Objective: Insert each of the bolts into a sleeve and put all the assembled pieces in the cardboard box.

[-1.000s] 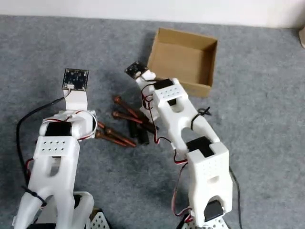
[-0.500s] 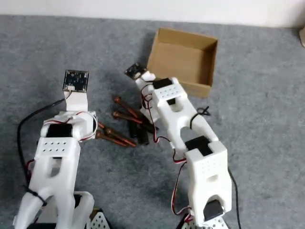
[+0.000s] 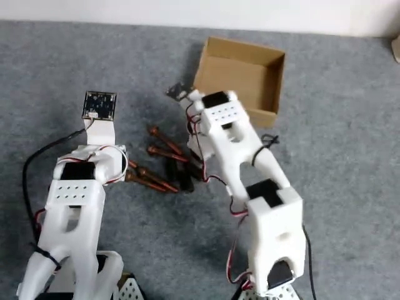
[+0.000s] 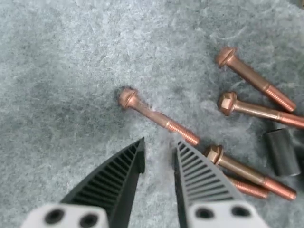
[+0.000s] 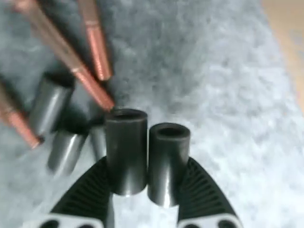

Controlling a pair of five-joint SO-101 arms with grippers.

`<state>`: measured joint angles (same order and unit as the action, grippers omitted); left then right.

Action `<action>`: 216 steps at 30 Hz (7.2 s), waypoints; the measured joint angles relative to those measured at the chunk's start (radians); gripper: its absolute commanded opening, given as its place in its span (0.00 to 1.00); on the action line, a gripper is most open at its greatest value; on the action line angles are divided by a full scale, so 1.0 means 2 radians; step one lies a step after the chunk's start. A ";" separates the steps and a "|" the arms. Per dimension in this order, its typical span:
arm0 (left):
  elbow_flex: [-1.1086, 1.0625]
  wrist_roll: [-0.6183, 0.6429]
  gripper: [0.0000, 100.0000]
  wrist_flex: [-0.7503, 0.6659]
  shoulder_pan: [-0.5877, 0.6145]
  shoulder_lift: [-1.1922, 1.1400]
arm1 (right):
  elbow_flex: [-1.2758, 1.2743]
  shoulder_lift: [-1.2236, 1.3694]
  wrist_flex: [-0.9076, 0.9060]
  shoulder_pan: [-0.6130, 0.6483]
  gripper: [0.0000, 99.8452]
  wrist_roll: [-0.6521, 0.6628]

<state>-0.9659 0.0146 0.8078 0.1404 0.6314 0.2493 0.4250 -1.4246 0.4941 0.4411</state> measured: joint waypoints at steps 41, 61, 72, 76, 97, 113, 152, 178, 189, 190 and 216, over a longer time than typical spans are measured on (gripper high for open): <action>0.000 0.000 0.11 0.000 0.014 0.000 | -0.661 -0.459 0.256 -0.084 0.23 0.000; -0.001 0.000 0.11 0.000 0.014 0.000 | -0.647 -0.469 0.264 -0.146 0.23 0.000; -0.005 0.000 0.11 0.000 0.014 0.000 | -0.624 -0.469 0.269 -0.150 0.23 0.000; -0.005 0.000 0.11 0.000 0.014 0.000 | -0.617 -0.469 0.269 -0.153 0.23 0.000; -0.005 0.000 0.11 -0.012 0.014 0.000 | -0.602 -0.308 0.322 -0.162 0.20 -0.001; -0.005 0.000 0.11 -0.019 0.006 -0.005 | -0.602 -0.306 0.375 -0.171 0.00 -0.002; 0.555 0.332 0.11 0.200 -0.138 -0.579 | -0.603 -0.304 0.375 -0.175 0.00 -0.001; 0.604 0.372 0.10 0.197 -0.123 -0.654 | -0.603 -0.304 0.375 -0.175 0.00 -0.001; 0.667 0.339 0.00 0.266 -0.124 -0.686 | -0.603 -0.304 0.375 -0.175 0.00 -0.001; 0.667 0.325 0.00 0.266 -0.127 -0.686 | -0.603 -0.304 0.375 -0.175 0.00 -0.001; 0.499 0.064 0.00 0.397 -0.127 -0.117 | -0.772 -1.054 0.209 -0.148 0.00 -0.001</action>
<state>0.0315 0.1435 1.6011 -0.1143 0.3982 -1.2942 -1.6832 -1.0073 0.1979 0.4396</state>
